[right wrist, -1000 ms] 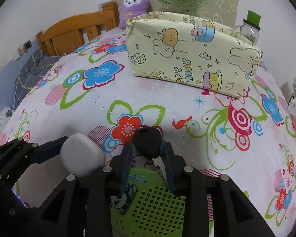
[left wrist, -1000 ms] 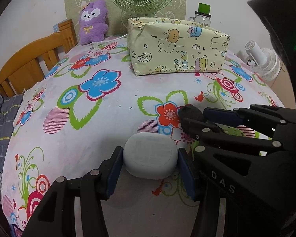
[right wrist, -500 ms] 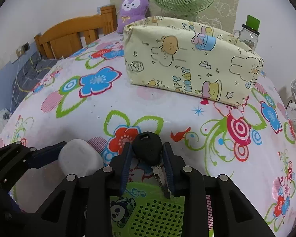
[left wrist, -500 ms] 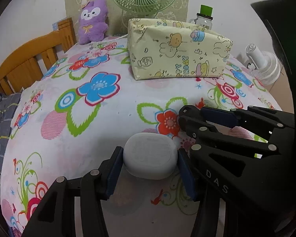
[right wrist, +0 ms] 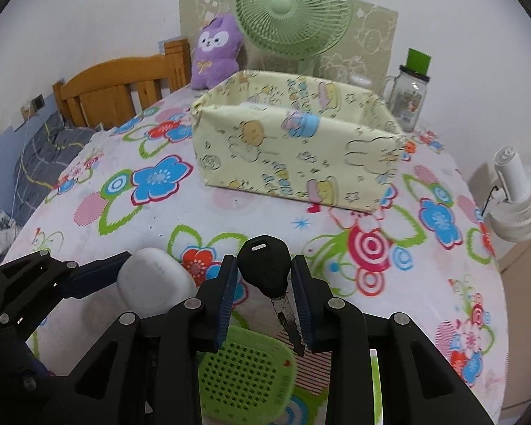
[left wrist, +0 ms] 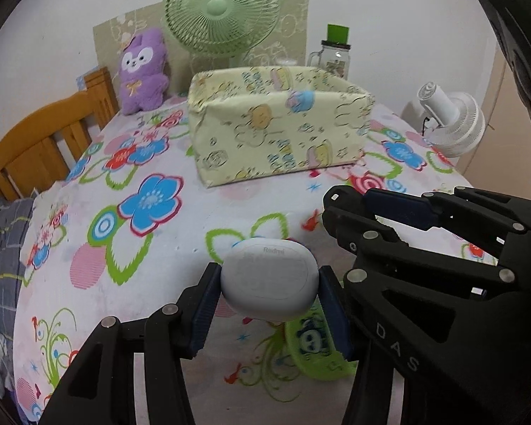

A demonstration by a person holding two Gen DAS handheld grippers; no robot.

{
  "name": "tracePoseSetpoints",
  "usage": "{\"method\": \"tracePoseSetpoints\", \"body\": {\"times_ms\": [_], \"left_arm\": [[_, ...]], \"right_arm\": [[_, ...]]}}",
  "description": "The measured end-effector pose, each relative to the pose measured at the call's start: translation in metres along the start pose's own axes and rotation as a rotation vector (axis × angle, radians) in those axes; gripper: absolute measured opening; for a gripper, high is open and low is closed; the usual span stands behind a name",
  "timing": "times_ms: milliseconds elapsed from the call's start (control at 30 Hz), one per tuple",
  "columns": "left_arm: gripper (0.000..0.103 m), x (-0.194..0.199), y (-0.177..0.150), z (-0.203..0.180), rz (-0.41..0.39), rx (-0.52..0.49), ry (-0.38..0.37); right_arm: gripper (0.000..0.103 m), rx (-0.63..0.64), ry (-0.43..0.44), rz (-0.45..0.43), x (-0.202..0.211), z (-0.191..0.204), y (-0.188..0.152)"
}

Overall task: Organize rigid objects
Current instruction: 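Lift and carry the earbud case with the left while the right carries the key toward the yellow box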

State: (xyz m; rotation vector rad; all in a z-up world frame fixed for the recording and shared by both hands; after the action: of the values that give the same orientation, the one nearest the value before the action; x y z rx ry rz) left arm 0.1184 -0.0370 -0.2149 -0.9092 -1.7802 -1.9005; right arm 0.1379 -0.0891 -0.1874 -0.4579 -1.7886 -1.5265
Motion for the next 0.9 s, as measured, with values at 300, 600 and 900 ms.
{"method": "tracePoseSetpoints", "body": {"times_ms": [300, 600, 900], "left_arm": [[0.057, 0.012, 0.018, -0.019, -0.029, -0.046, 0.012], [0.057, 0.026, 0.043, -0.032, -0.068, -0.083, 0.026], [0.057, 0.033, 0.071, -0.038, -0.096, -0.101, 0.028]], "right_arm": [[0.034, -0.027, -0.016, -0.024, 0.026, -0.017, 0.007], [0.034, -0.057, -0.035, -0.065, 0.046, -0.034, 0.024], [0.034, -0.074, -0.04, -0.101, 0.057, -0.046, 0.048]]}}
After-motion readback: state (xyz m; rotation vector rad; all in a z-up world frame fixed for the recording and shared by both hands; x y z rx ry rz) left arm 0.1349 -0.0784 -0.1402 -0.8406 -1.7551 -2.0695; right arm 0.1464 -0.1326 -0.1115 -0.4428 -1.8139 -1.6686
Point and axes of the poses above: each gripper's, at about its wrist camera, not at the fingertips, and x roughly against the way its jaws point, z to its left, y to its top, the point moved 10 cm from there along -x, roughly the way its jaws point, and after that the axes turned 6 degrees about -z, right-handed, at the moved point
